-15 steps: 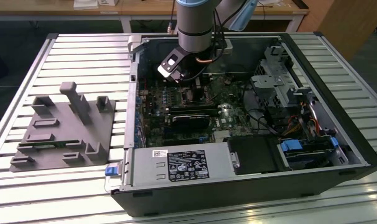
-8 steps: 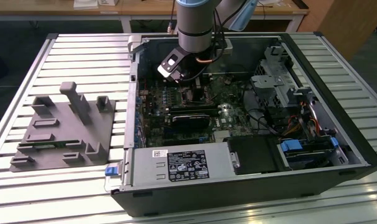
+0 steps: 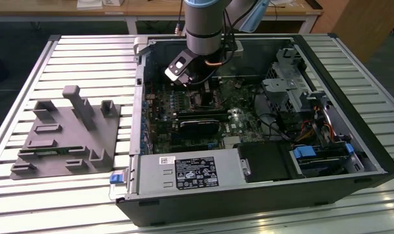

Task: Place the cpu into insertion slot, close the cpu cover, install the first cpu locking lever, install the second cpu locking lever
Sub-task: 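Place the cpu into insertion slot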

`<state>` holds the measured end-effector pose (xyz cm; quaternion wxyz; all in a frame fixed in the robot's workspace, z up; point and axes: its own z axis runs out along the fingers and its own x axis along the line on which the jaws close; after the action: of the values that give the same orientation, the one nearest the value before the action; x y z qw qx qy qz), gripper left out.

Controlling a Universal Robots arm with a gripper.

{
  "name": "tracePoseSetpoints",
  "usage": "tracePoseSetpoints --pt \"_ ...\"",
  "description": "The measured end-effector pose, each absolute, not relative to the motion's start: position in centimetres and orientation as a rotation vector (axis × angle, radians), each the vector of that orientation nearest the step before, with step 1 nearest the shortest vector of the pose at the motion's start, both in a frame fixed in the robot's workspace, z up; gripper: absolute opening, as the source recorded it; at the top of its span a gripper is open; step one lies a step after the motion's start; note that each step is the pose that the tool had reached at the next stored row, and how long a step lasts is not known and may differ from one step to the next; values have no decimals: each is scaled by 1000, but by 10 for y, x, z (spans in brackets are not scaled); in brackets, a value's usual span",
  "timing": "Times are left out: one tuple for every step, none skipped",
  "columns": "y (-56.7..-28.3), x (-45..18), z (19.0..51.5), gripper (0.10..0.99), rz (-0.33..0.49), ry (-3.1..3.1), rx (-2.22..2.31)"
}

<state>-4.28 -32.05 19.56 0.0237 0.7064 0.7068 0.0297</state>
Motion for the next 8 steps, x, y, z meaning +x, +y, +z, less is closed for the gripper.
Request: tracePoseSetpoints --pt "-320 -43 196 525 92 2187 2187" --pt "-320 -43 196 525 92 2187 2187" --pt "-320 -43 196 525 92 2187 2187" --pt "-320 -43 196 525 92 2188 2187" --pt "-320 -43 195 533 92 2188 2187" --pt "-320 -43 195 533 92 2188 2187" --pt "-320 -43 195 600 92 2188 2187" --pt "-320 -43 196 600 92 2188 2186"
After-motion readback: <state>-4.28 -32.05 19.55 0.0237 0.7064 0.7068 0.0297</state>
